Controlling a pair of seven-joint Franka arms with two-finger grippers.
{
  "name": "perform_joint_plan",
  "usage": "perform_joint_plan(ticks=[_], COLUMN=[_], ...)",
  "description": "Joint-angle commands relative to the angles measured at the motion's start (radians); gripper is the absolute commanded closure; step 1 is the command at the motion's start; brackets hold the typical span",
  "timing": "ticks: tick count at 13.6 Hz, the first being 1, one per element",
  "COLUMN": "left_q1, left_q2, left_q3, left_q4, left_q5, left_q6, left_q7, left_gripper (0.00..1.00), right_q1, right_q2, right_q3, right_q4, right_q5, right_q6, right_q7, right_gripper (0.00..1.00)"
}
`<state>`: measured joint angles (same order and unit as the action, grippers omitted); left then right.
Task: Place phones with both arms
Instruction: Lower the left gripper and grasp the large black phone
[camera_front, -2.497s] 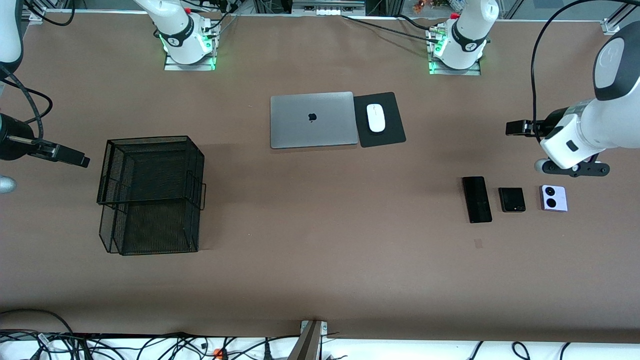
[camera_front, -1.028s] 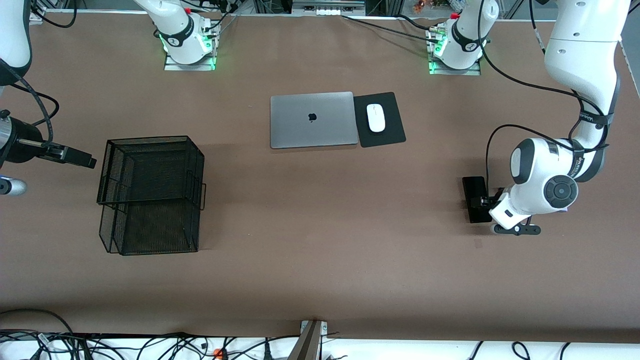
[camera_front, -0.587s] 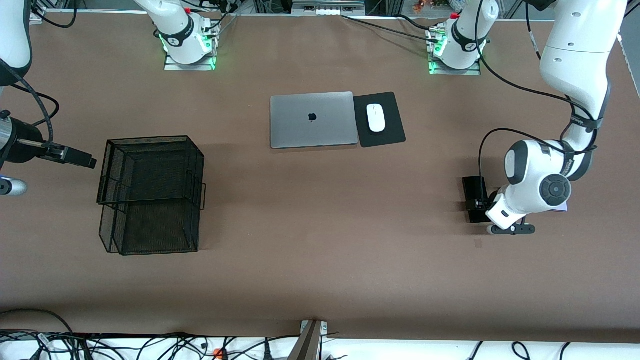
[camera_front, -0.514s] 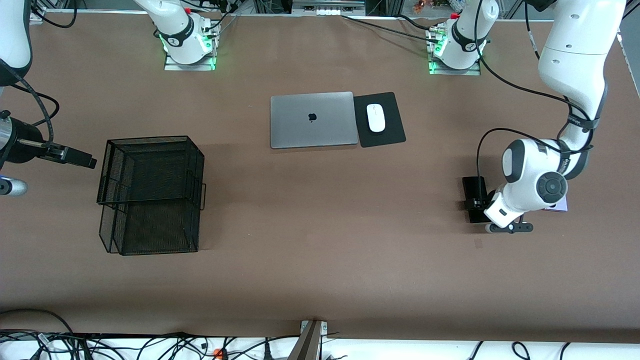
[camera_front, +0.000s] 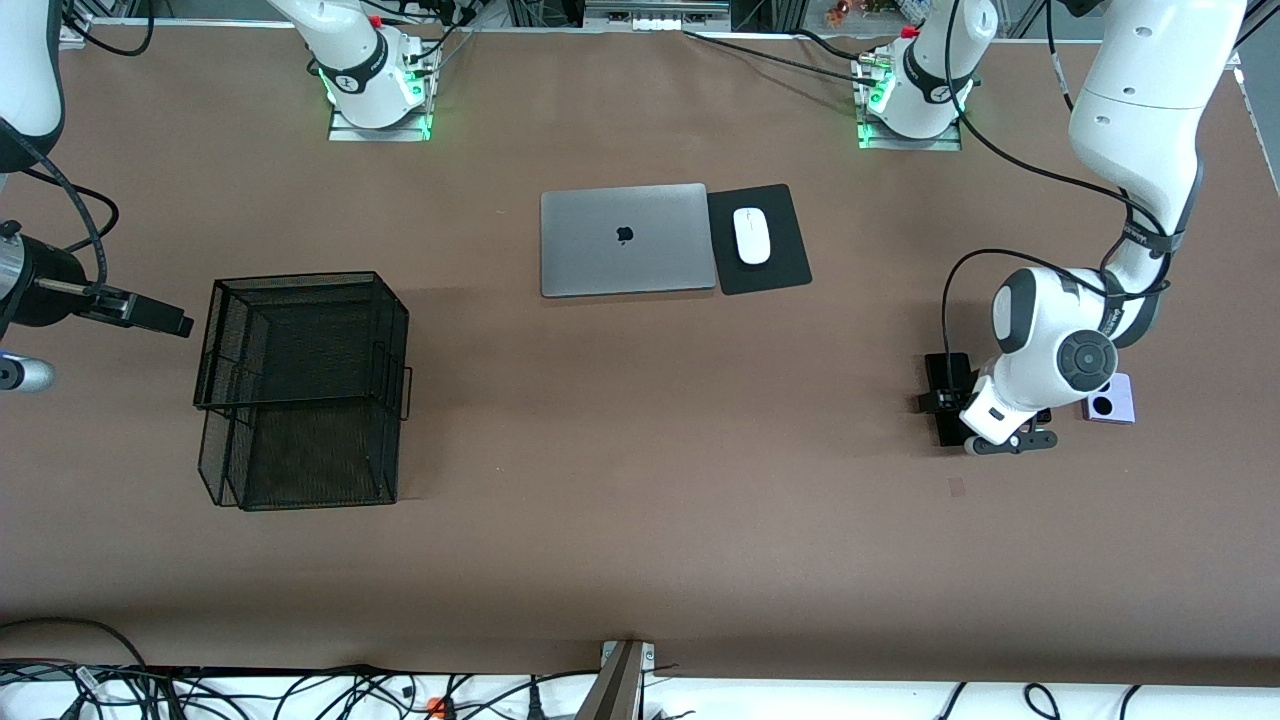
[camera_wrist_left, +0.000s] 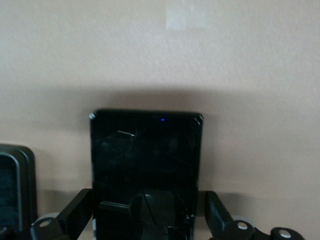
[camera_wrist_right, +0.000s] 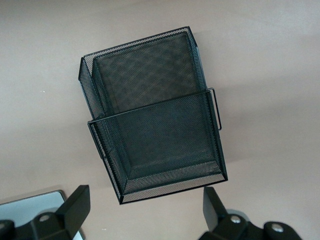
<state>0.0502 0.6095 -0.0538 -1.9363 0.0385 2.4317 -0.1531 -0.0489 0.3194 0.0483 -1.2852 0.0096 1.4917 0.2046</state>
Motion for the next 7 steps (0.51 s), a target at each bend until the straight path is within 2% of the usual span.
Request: perform_joint_plan(ticks=[1, 3, 7], left_q1=[-0.01, -0.009, -0.007], left_q2=[-0.06, -0.073, -0.063], left_q3=[-0.008, -0.008, -0.008], left_q4=[-0.093, -0.139, -0.138], left_q5=[-0.015, -0.015, -0.012], left_q6=[0.015, 0.07, 0.086], left_q7=[-0.014, -0.014, -0.011], left_gripper=[0.0, 0.0, 0.0], right_q1=[-0.002, -0.002, -0.002], right_q2=[-0.01, -0.01, -0.01], right_q3=[0.007, 0.007, 0.007], right_q4=[-0.011, -0.011, -0.011], right_q5=[-0.016, -0.016, -0.016], right_q6=[0.001, 0.001, 0.002], right_q7=[0.002, 0.002, 0.002], right_gripper=[0.0, 0.0, 0.0])
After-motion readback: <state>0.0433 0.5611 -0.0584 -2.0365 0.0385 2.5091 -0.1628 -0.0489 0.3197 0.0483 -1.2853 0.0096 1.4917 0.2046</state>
